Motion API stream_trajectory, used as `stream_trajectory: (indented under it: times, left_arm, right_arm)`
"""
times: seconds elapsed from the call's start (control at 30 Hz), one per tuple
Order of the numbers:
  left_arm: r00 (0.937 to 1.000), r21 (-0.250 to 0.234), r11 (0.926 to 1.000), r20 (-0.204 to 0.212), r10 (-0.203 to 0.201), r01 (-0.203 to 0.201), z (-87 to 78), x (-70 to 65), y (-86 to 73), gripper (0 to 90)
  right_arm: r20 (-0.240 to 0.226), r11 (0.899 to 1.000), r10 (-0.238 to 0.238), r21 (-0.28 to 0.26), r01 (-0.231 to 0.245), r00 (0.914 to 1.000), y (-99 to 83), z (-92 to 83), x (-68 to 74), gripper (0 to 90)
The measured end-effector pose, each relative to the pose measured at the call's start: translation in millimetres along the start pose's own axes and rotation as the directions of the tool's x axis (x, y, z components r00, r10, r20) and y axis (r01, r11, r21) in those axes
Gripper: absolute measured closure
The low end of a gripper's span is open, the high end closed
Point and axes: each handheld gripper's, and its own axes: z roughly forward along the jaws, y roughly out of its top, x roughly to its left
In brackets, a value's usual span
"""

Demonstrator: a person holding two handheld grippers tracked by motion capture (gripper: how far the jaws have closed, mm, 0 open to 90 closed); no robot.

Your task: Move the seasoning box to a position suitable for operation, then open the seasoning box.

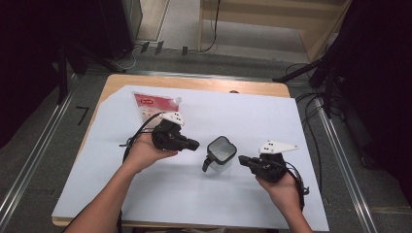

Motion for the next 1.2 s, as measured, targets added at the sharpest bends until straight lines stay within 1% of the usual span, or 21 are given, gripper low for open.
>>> stream_trajectory:
  times: [0.03,0.07,0.1,0.13,0.17,0.27,0.3,0.33,0.4,0.57,0.63,0.67,0.7,0.73,0.77,0.8,0.9,0.97,1.03,1.13,1.2]
  left_arm:
    - [0.9998,0.006,0.9999,0.012,-0.016,0.016,-0.5,-0.3,1.0,90.0]
    - [0.9998,0.006,0.9999,0.012,-0.016,0.016,-0.5,-0.3,1.0,90.0]
    - [0.9995,0.011,0.9998,0.024,-0.019,0.019,1.2,-0.2,0.8,90.0]
    - [0.9996,0.022,0.9996,0.022,-0.018,0.017,2.5,-0.2,0.7,90.0]
    - [0.9995,0.049,0.9985,0.02,-0.024,0.023,6.5,0.7,-0.1,90.0]
    - [0.9998,0.071,0.9974,0.017,-0.007,0.006,11.0,0.6,-0.9,90.0]
    - [0.9998,0.075,0.9972,0.018,-0.002,0.0,12.0,0.1,-1.1,90.0]
    - [0.9998,0.073,0.9973,0.018,-0.009,0.007,13.3,-0.6,-1.5,90.0]
    - [0.9994,0.075,0.9971,0.028,-0.02,0.018,14.8,-0.5,-1.8,90.0]
    - [0.9996,0.084,0.9964,0.028,0.011,-0.013,22.5,-4.2,-1.2,90.0]
    - [0.9994,0.091,0.9957,0.033,0.01,-0.013,25.7,-6.1,-1.0,90.0]
    - [0.9992,0.099,0.9949,0.036,0.019,-0.022,27.2,-6.7,-0.7,90.0]
    - [0.999,0.094,0.9953,0.042,0.017,-0.021,29.2,-7.9,-0.9,90.0]
    - [0.9987,0.109,0.9935,0.044,0.027,-0.032,29.9,-8.2,-0.5,90.0]
    - [0.999,0.108,0.9939,0.04,0.018,-0.022,31.7,-9.6,-0.9,90.0]
    - [0.9986,0.111,0.9933,0.044,0.029,-0.034,32.9,-9.4,-1.0,90.0]
    - [0.9986,0.109,0.9935,0.044,0.029,-0.034,35.0,-10.3,-0.8,90.0]
    - [0.9995,0.101,0.9947,0.03,0.014,-0.017,38.1,-12.1,-0.7,90.0]
    - [0.9994,0.099,0.995,0.032,0.01,-0.013,38.8,-12.9,-1.0,90.0]
    - [0.9993,0.105,0.9943,0.036,0.011,-0.015,39.4,-14.0,-1.0,90.0]
    - [0.9992,0.111,0.9934,0.031,0.027,-0.03,41.2,-15.1,-1.2,90.0]
  right_arm:
    - [-0.003,1.0,0.007,-0.001,-0.007,1.0,-0.2,0.3,-0.8,90.0]
    - [-0.003,1.0,0.007,-0.001,-0.007,1.0,-0.2,0.3,-0.8,90.0]
    - [-0.003,1.0,0.011,-0.003,-0.011,0.9999,-0.1,0.4,-0.8,90.0]
    - [-0.002,1.0,0.014,-0.005,-0.014,0.9999,0.1,0.3,-0.9,90.0]
    - [-0.003,1.0,0.016,-0.008,-0.016,0.9999,0.4,0.4,-2.2,90.0]
    - [-0.014,0.999,0.043,-0.011,-0.043,0.999,1.0,1.3,-3.6,90.0]
    - [-0.029,0.998,0.054,-0.014,-0.055,0.9981,0.9,2.4,-4.8,90.0]
    - [-0.033,0.997,0.072,-0.013,-0.072,0.9969,0.9,3.5,-5.1,90.0]
    - [-0.031,0.997,0.077,-0.015,-0.077,0.9966,0.9,6.1,-5.2,90.0]
    - [-0.018,0.998,0.058,-0.012,-0.059,0.9981,1.5,8.5,-2.3,90.0]
    - [-0.018,0.998,0.056,-0.012,-0.056,0.9983,2.1,9.7,-1.0,90.0]
    - [-0.015,0.999,0.05,-0.008,-0.051,0.9986,2.4,10.7,-0.7,90.0]
    - [-0.02,0.999,0.053,0.0,-0.053,0.9984,2.6,12.0,-0.1,90.0]
    - [-0.02,0.999,0.049,0.005,-0.049,0.9986,2.7,13.5,0.2,90.0]
    - [-0.021,0.999,0.051,0.009,-0.051,0.9985,2.9,14.6,0.7,90.0]
    - [-0.018,0.999,0.049,0.005,-0.049,0.9986,3.0,15.0,0.8,90.0]
    - [-0.015,0.998,0.06,0.005,-0.06,0.9981,3.1,14.9,0.1,90.0]
    - [-0.019,0.998,0.067,0.002,-0.067,0.9976,2.9,15.0,-1.0,90.0]
    - [-0.015,0.998,0.069,-0.002,-0.069,0.9975,3.1,15.4,-1.5,90.0]
    - [-0.012,0.998,0.066,-0.005,-0.066,0.9978,3.6,16.2,-2.6,90.0]
    - [-0.012,0.997,0.071,-0.007,-0.071,0.9974,4.1,17.1,-3.1,90.0]
